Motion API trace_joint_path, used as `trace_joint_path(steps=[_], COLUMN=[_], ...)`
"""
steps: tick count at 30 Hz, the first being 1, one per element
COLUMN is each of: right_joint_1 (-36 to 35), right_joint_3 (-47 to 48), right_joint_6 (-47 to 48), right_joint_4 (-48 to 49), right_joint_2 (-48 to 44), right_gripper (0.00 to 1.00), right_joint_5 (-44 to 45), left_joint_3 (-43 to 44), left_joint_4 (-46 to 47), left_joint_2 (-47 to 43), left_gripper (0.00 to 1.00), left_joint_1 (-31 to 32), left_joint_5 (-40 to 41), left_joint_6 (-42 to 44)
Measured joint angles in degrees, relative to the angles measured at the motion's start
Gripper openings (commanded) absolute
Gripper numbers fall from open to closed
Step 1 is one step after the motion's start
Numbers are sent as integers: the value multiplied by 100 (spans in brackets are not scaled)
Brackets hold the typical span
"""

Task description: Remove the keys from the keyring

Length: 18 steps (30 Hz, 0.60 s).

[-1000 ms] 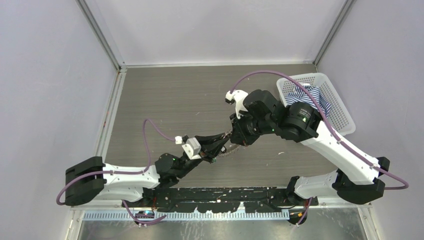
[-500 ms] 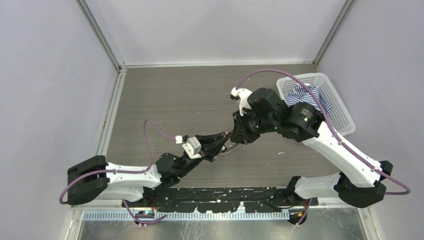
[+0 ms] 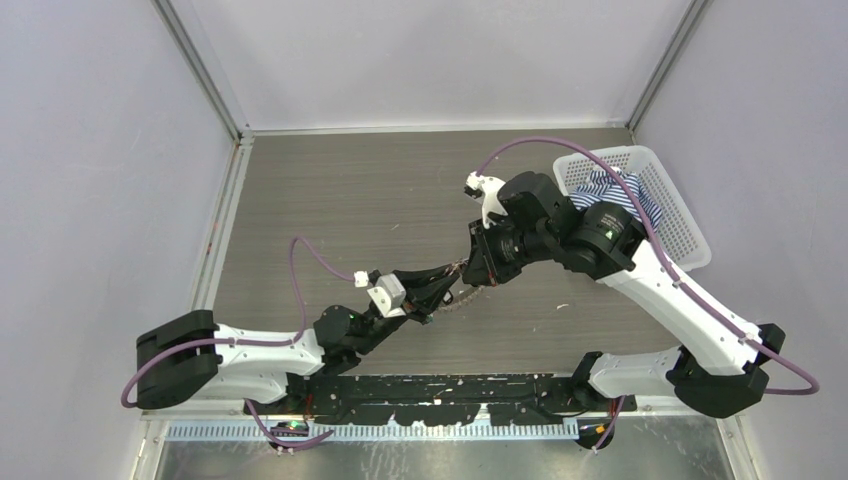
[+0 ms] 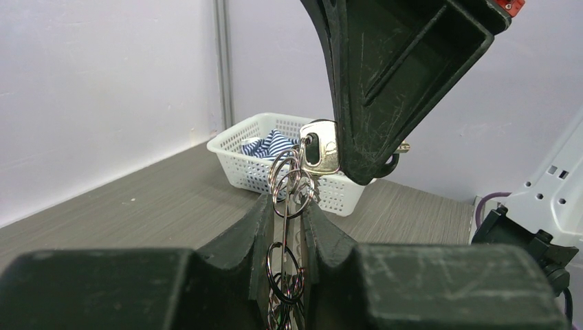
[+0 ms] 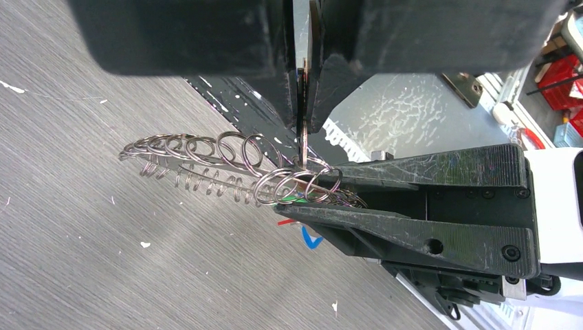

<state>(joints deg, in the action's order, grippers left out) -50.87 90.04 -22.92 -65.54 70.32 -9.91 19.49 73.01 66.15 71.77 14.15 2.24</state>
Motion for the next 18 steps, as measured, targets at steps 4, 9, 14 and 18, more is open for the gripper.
trace_joint_path(steps=[4, 9, 14, 18], right_joint_1=[44, 118, 199, 273], right_joint_3=[-33, -101, -195, -323], right_joint_6=[-26, -118, -162, -249], right_joint_4=[4, 7, 7, 66], right_joint_2=[0, 7, 7, -11], right_gripper=[1, 1, 1, 1], right_joint_5=[-57, -138, -195, -258], left_joint_3=[0, 0, 0, 0], left_joint_4=[-11, -87, -133, -168], left_joint_2=[0, 2, 28, 76], left_gripper=[0, 0, 0, 0], left_joint_1=[-11, -17, -22, -26], left_joint_5=[-28, -50, -72, -52], left_joint_6=[39, 122, 146, 157])
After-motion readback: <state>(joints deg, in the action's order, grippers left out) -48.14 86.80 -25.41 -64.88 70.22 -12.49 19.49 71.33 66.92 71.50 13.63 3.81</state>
